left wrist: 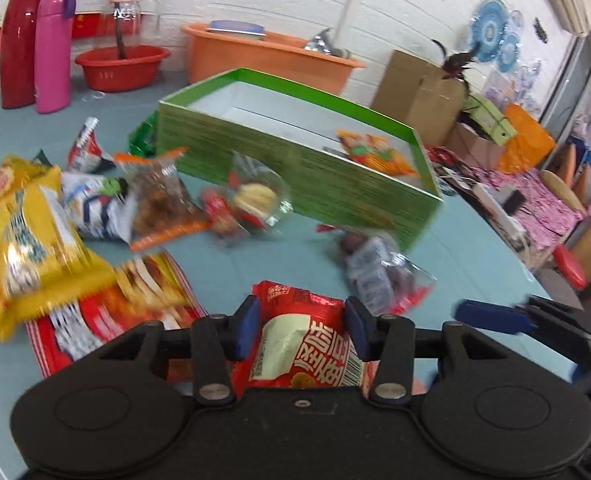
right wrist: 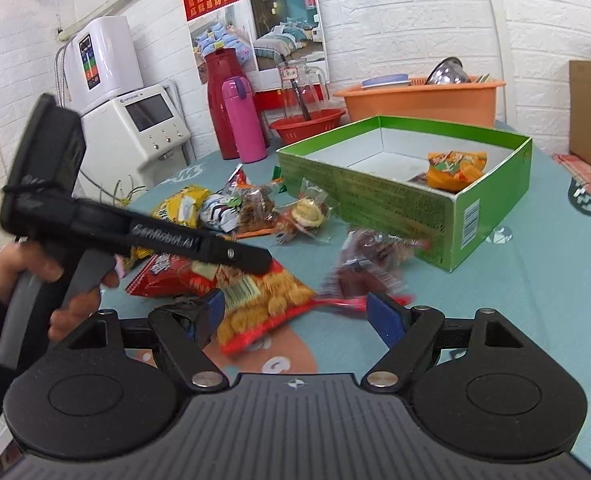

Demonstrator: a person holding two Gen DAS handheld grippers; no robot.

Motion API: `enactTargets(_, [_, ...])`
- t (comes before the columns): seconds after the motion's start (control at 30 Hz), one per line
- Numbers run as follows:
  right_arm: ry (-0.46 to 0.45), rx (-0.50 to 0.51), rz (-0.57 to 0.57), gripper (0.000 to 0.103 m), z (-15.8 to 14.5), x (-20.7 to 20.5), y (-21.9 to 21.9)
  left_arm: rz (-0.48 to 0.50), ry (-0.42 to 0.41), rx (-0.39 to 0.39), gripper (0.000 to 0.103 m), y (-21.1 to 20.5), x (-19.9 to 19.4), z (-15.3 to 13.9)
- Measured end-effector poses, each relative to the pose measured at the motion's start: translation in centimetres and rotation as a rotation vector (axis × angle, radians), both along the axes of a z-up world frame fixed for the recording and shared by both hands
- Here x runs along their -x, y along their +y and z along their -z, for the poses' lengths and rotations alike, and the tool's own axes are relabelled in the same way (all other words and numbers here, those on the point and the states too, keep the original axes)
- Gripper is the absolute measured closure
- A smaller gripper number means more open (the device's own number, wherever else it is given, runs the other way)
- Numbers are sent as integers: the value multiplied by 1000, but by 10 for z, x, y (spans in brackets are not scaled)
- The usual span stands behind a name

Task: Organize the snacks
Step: 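Grasp the red-and-white bag with the left gripper while the right grasps the red nut bag, then drop the red-and-white bag into the box with the left gripper while the right drops the red nut bag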

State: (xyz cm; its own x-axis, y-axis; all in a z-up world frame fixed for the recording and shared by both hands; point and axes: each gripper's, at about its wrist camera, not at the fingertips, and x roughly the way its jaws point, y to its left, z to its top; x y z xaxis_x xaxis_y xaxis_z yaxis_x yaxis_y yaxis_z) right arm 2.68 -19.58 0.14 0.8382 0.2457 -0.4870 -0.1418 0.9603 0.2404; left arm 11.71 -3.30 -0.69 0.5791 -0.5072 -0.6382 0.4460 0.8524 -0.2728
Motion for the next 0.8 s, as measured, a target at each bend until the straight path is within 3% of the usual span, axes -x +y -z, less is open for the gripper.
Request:
enactTargets(0.13, [47, -49, -32, 0, 10, 7, 0, -34, 37, 104, 38, 16, 30, 3])
enactTargets(0.23, [81, -84, -52, 0, 18, 14, 3, -51, 69, 164, 23, 26, 37, 5])
enactTargets(0.3, [95, -90, -60, 0, 22, 13, 6, -63, 83, 185, 6, 29, 36, 6])
enactTargets(0.37, [103, -88, -56, 0, 24, 11, 10, -82, 106, 206, 0, 32, 30, 8])
enactTargets(0.5, [101, -87, -74, 0, 25, 6, 15, -80, 168, 271, 1, 36, 21, 17])
enactTargets(0.67, [104, -61, -84, 0, 25, 1, 20, -61, 173, 282, 4, 36, 21, 22])
enactTargets(0.73, [102, -45, -79, 2, 25, -1, 22, -46, 177, 272, 19, 33, 21, 24])
enactTargets(0.77, [103, -37, -80, 16, 26, -3, 23, -39, 181, 279, 21, 32, 20, 26])
enactTargets(0.8, [102, -35, -85, 18, 26, -4, 23, -41, 183, 285, 27, 32, 20, 26])
